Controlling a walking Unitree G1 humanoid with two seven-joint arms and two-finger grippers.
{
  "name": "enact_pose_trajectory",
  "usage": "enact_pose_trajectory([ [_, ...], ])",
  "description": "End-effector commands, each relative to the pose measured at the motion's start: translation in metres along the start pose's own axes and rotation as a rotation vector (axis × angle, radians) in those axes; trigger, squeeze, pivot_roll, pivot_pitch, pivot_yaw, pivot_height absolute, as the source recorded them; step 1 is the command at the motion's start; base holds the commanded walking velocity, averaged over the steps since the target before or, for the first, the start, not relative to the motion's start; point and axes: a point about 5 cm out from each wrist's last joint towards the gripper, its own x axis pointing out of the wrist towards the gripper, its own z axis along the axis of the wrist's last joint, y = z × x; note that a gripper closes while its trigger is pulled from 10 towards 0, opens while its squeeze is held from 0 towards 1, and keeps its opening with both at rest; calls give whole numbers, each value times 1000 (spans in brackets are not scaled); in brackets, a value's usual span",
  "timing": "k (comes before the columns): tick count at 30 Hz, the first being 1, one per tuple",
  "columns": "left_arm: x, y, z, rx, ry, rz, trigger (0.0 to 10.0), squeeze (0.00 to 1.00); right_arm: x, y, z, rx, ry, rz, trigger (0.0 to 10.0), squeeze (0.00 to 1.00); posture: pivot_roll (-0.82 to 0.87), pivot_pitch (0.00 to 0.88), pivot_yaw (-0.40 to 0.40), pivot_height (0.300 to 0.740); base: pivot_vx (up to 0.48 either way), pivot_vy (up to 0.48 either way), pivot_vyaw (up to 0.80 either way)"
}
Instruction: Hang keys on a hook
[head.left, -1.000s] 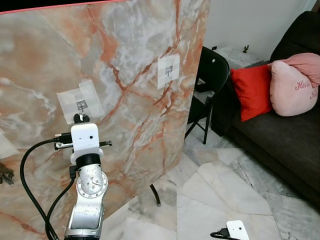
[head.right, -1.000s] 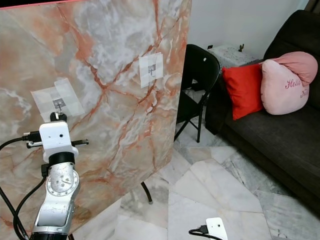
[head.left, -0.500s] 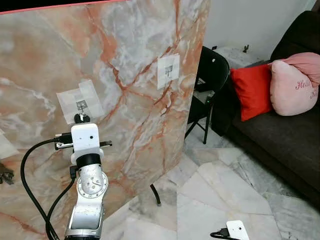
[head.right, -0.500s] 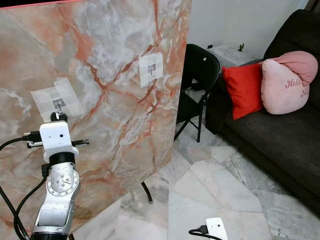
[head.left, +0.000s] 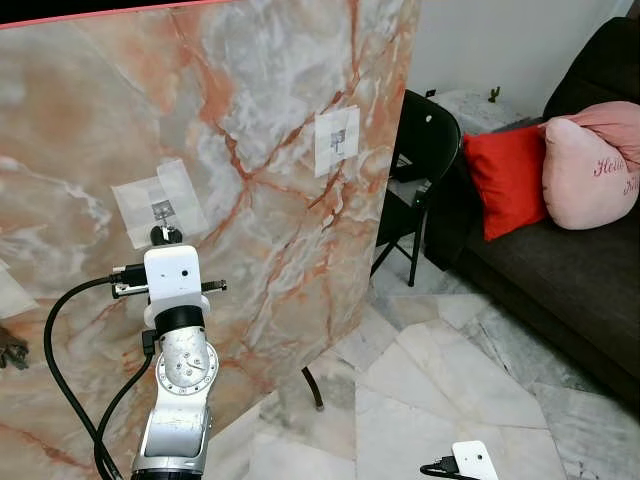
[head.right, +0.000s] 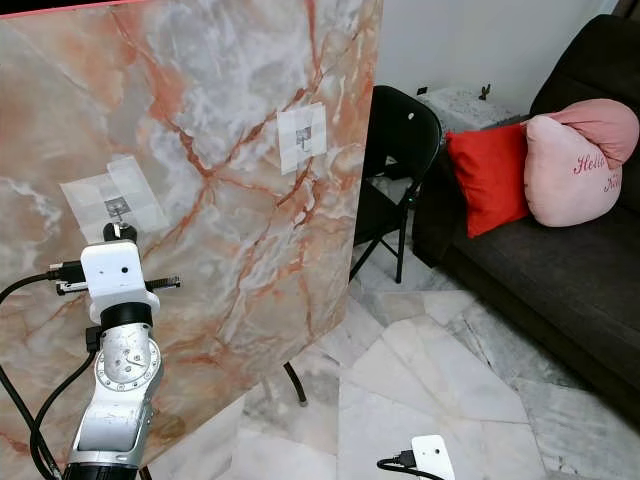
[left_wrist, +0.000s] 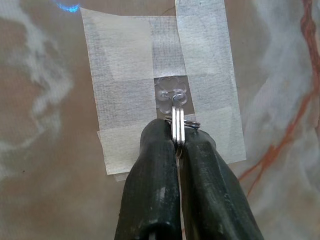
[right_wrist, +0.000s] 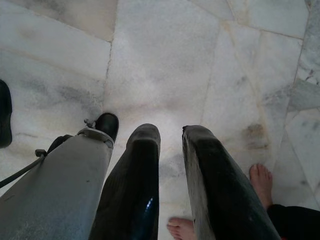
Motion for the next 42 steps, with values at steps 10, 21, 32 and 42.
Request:
enact_pose_trajectory([
  [10, 2, -11, 0, 6, 14, -31, 10000, 0, 0, -1, 4, 12, -17, -7, 10000, 0, 106, 0, -77, 740, 0, 0, 0],
  [21, 9, -13, -9, 58, 62, -7, 10000, 0, 0, 0, 4, 17, -18, -8, 10000, 0, 94, 0, -70, 740, 0, 0, 0],
  [32, 4, -4, -12, 81, 68, 30, 10000, 0, 0, -1, 4, 16, -17, -9, 10000, 0, 101, 0, -75, 740, 0, 0, 0],
  [42, 4, 1, -17, 88, 110, 58, 10000, 0, 0, -1, 4, 14, -17, -9, 10000, 0, 101, 0, -77, 740, 0, 0, 0],
])
